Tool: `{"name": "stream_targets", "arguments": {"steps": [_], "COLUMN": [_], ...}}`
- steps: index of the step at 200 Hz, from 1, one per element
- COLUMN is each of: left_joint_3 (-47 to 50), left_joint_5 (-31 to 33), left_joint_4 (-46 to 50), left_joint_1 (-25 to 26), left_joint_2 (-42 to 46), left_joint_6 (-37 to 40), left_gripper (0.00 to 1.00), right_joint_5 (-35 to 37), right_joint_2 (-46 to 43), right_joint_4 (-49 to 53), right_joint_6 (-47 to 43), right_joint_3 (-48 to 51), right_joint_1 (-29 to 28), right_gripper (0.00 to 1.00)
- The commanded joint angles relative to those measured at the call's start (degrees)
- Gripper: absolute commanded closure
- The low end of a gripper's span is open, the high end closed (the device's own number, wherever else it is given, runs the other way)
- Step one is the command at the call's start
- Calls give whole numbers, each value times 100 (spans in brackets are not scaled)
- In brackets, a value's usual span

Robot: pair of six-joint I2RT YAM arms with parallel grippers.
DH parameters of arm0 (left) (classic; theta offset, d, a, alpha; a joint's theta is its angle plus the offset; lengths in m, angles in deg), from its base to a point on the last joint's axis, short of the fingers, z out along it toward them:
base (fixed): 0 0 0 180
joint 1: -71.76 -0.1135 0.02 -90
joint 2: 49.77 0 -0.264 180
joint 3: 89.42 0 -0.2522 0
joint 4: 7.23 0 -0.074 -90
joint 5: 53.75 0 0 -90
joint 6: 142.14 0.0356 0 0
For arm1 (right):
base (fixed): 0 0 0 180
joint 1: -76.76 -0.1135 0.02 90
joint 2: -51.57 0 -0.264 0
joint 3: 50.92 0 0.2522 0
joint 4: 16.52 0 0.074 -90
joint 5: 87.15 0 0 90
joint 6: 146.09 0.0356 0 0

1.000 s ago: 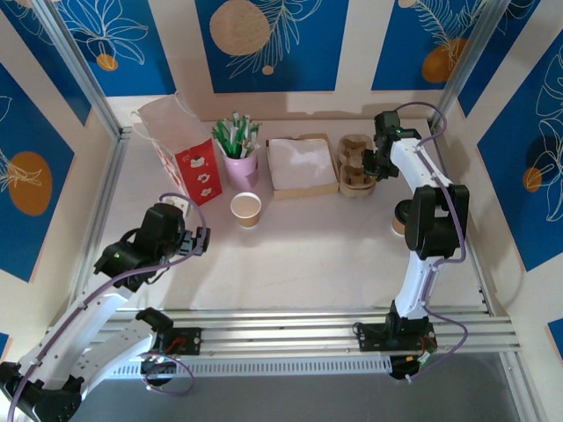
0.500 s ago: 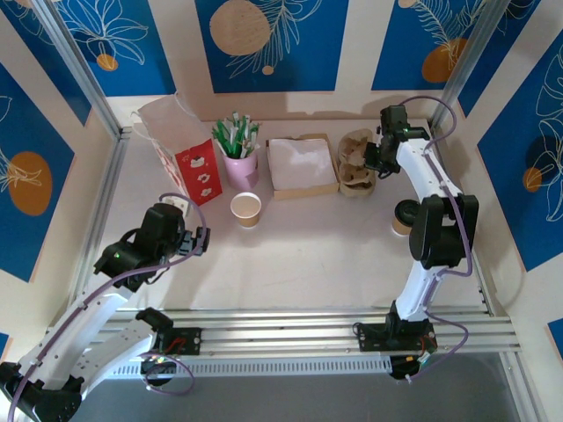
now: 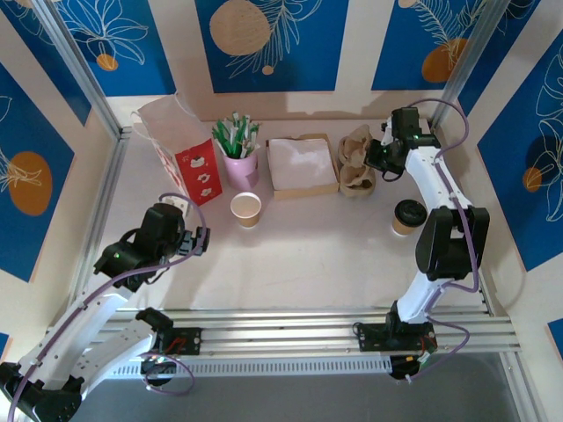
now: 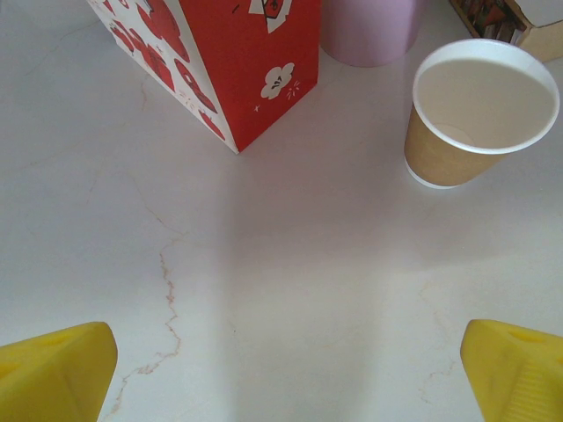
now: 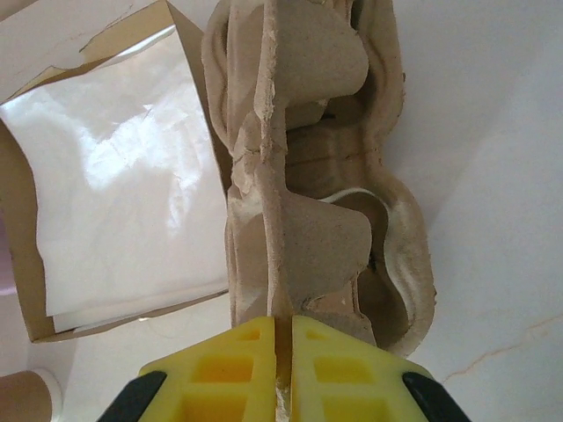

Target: Pack the takeout coffee

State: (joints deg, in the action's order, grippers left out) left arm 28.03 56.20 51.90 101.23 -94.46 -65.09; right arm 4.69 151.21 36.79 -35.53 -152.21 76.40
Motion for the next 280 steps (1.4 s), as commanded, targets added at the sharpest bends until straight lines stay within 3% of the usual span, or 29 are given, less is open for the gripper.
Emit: {"name": "stream_targets", "arguments": {"steps": [1,52,95,129,161,186,216,280], "left_joint_3": [37,28,-120,-770,-1759,-2490,-3242,-4139], "left_joint_5": [-42,91,216,125,410,190,-819,-1772], "left_joint_4": [-120,-107,-54,40,140,313,436,245], "left_joint_1": [-91,-91,-141,-166,-327,-944,-2092,-3364], "left_joint_2": [83,215,390,534,39,-620,-1372,-2790], "left_joint_6": [66,59,-41,-548,-649,-704,-1157,-1942], "left_gripper": [0,0,0,0,0,0,0,1], "right_joint_5": [-352,-262,-124,-165,-275,-334,-461,-563], "right_joint_2": [-178,-548,-1107,-1702,-2385,-2923,-3580,-4503], "right_joint_4": [-100,-64,42,-15,-122,-162,-192,-14], "right_joint_6": [71,125,185,310,460,521,579,394], "right_joint_3": [76,110,16,223,661,1050,1456,1701], "right_joint_1": [-21,-68,-190,-385,-682,-946,-1164,-1769], "right_gripper": [91,100,100,100,100,100,100,100]}}
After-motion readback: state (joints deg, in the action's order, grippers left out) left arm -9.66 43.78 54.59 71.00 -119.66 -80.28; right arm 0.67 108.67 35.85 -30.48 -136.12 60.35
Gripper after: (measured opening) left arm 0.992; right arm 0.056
